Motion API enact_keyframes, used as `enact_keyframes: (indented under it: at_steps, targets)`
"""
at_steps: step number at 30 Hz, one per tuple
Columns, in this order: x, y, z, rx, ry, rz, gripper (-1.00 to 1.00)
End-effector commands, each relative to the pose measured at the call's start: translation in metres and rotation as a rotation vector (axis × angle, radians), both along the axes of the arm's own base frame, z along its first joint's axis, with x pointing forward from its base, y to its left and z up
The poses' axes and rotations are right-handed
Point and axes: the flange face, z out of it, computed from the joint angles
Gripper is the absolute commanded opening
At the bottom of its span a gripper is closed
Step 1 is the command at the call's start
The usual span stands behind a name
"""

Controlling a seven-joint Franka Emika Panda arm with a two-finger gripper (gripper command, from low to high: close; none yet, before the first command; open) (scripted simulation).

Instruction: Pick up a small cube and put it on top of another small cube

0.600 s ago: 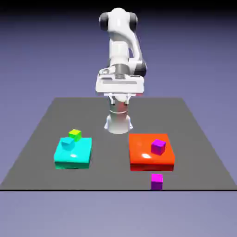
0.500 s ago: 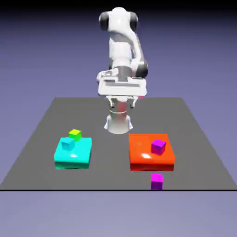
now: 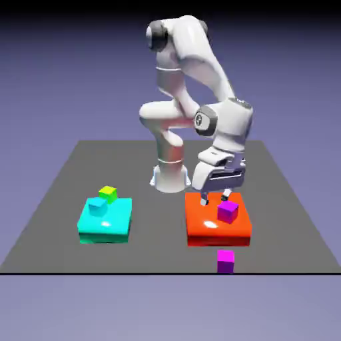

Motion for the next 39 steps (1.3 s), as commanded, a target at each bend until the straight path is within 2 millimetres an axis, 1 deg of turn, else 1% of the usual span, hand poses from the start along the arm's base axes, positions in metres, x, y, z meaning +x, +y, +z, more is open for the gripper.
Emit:
enact_keyframes:
  at_steps: [1, 6, 12, 17, 21, 22, 23, 25, 26, 27, 28, 30, 31, 35, 39]
  targets:
    - [0.004, 0.007, -0.009, -0.031, 0.032, 0.027, 0.00]
    - [0.017, 0.043, -0.053, -0.185, 0.181, 0.162, 0.00]
    - [0.026, 0.080, -0.105, -0.362, 0.337, 0.297, 0.00]
    - [0.030, 0.106, -0.148, -0.502, 0.453, 0.382, 0.00]
    - [0.031, 0.122, -0.182, -0.609, 0.540, 0.429, 0.00]
    - [0.031, 0.123, -0.187, -0.623, 0.552, 0.434, 0.00]
    - [0.031, 0.123, -0.187, -0.623, 0.552, 0.434, 0.00]
    - [0.027, 0.090, -0.228, -0.624, 0.551, 0.433, 0.00]
    - [0.026, 0.084, -0.237, -0.623, 0.552, 0.433, 0.00]
    - [0.026, 0.084, -0.237, -0.623, 0.552, 0.433, -1.00]
    - [0.026, 0.084, -0.237, -0.623, 0.552, 0.433, -1.00]
    - [0.030, 0.117, -0.195, -0.624, 0.551, 0.434, -1.00]
    - [0.026, 0.124, -0.178, -0.611, 0.556, 0.413, -1.00]
    - [-0.008, 0.129, -0.120, -0.547, 0.592, 0.274, -1.00]
    - [-0.051, 0.131, -0.068, -0.512, 0.632, 0.145, -1.00]
